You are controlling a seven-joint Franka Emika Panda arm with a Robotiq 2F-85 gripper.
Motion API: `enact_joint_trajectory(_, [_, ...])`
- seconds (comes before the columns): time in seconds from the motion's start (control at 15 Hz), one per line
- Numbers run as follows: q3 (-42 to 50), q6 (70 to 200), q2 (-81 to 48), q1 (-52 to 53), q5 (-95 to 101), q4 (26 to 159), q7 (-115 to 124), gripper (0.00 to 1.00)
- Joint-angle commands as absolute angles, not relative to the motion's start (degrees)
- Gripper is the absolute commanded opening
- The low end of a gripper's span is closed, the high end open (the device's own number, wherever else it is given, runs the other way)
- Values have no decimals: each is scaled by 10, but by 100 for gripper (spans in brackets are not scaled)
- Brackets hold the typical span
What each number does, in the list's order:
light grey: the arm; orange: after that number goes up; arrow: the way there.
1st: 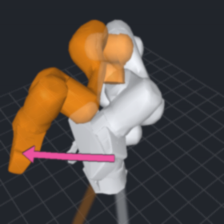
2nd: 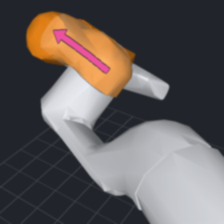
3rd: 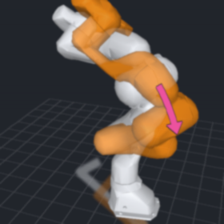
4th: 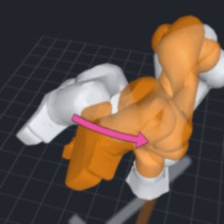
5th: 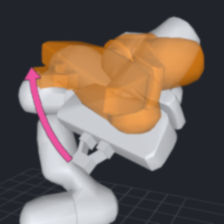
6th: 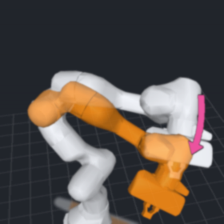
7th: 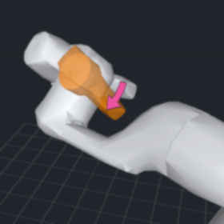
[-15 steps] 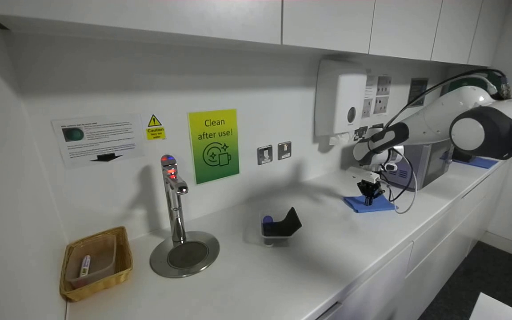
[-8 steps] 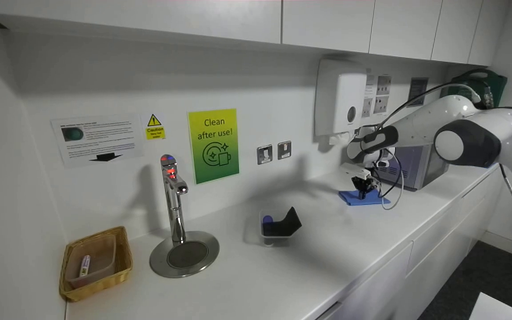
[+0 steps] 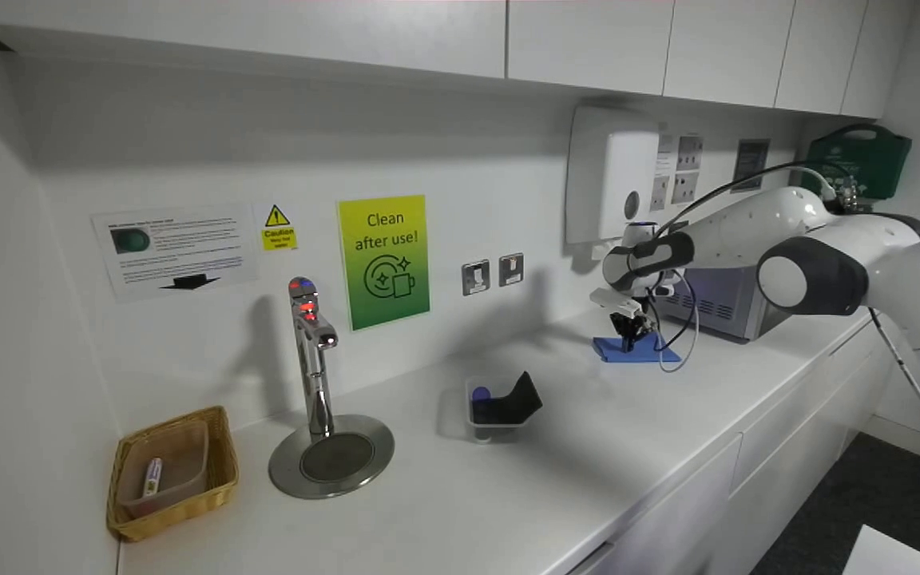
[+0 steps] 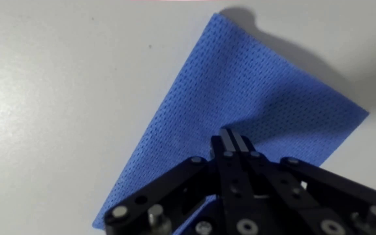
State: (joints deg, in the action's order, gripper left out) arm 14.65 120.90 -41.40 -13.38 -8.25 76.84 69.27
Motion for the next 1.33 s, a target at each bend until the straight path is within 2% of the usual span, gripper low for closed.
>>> enact_joint_trajectory(0.0, [132, 1174, -438, -131, -89, 709, 704, 0])
enact_joint_trajectory(0.47, [111, 1153, -438, -115, -88, 698, 693, 0])
enact_joint_trajectory(1.27, [126, 1176, -323, -156, -92, 792, 625, 0])
